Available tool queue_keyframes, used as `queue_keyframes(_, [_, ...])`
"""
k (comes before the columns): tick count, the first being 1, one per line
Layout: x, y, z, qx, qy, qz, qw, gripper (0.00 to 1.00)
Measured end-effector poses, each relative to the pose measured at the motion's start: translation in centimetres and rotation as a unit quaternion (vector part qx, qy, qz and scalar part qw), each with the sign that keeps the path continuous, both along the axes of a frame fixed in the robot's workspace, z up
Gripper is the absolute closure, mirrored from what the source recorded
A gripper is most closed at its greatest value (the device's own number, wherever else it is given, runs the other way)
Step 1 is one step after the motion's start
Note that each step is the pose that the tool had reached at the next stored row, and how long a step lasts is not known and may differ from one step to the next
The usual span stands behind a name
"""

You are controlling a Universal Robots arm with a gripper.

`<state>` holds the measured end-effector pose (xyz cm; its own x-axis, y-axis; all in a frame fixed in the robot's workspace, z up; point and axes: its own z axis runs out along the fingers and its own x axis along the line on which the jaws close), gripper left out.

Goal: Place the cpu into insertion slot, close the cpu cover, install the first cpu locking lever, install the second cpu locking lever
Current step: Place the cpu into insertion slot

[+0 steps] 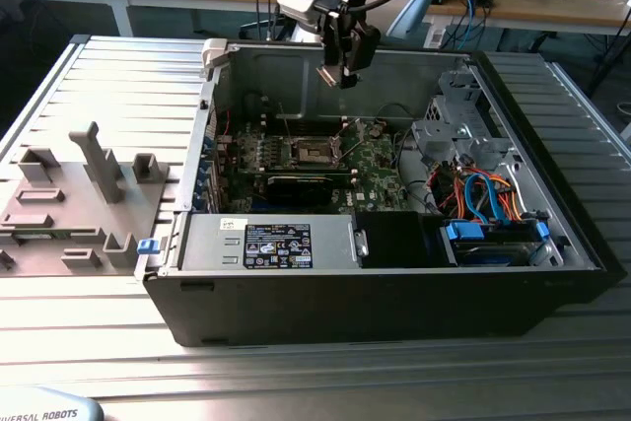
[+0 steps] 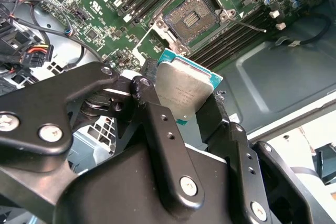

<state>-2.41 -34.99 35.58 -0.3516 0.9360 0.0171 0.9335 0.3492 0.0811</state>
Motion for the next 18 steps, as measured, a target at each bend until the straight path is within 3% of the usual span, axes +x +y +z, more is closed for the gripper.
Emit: queue_keyframes(18, [0.0, 0.0, -0.02, 0.0, 0.0, -0.014, 0.9999, 0.46])
